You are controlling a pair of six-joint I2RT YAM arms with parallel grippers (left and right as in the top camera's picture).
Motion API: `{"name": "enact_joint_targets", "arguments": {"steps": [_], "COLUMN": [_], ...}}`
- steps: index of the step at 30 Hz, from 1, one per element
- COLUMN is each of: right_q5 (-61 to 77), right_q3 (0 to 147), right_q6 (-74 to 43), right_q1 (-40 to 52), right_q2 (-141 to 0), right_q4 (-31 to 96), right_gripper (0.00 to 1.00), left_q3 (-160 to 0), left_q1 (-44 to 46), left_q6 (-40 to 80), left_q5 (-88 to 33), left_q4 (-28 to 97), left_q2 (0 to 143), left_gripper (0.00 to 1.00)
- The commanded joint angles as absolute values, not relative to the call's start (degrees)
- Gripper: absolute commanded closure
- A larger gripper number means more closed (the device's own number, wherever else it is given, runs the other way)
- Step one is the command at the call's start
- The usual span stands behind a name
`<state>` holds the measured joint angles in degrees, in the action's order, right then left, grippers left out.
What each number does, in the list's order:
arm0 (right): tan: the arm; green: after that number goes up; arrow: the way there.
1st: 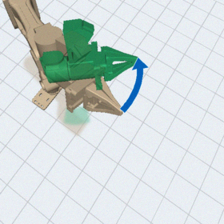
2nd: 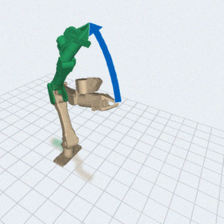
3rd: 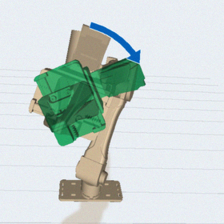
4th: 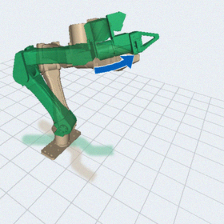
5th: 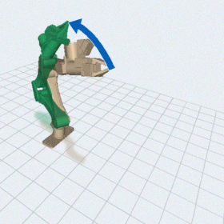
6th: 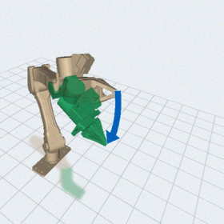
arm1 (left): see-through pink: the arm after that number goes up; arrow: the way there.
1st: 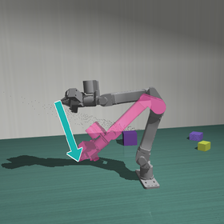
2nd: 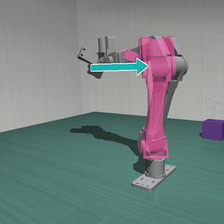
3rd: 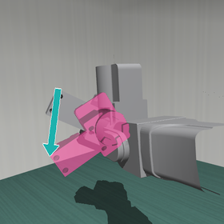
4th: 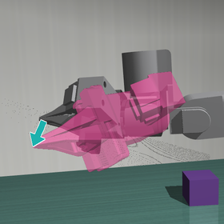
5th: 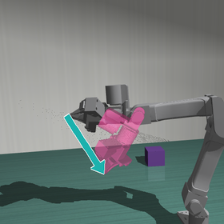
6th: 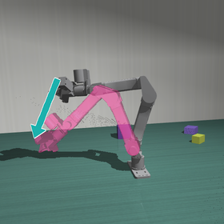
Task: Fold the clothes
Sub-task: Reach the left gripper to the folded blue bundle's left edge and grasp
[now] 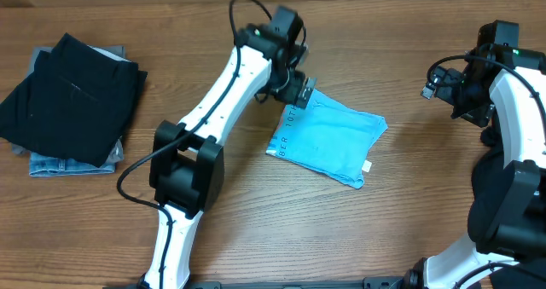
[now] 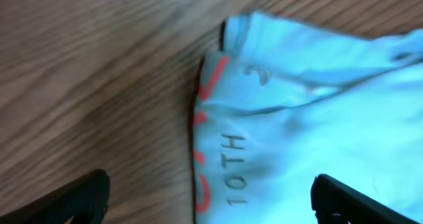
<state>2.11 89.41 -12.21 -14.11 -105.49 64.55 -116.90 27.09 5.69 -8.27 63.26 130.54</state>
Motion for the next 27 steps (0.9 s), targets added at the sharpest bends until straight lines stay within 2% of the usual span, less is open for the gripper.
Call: {"name": "enact_joint_targets", "arguments": {"steps": [1, 8, 20, 27], "right_q5": [1.56, 1.56, 1.56, 1.56], "right_q3": [90.02, 90.02, 90.02, 90.02], "right_q6": [-12.34, -12.34, -12.36, -12.34], "right_q1": [-13.91, -13.91, -13.91, -13.91], "right_q2": [-104.92, -104.92, -104.92, -104.92], "right_q4": [64.40, 64.40, 64.40, 64.40], "right_gripper": [0.00, 0.00, 0.00, 0.00], "left_q3": [-110.39, -103.85, -100.77, -93.25], "left_q1": [27.64, 28.88, 29.28, 29.28], "left_q6": [4.25, 0.23, -0.25, 0.40], "left_q5": [-7.16, -14.57, -16.58, -21.39], "left_q4": [58.61, 52.53, 51.05, 44.45], "left_q2": [130.15, 130.15, 130.19, 130.21], "left_gripper": [0.00, 0.00, 0.00, 0.00]}}
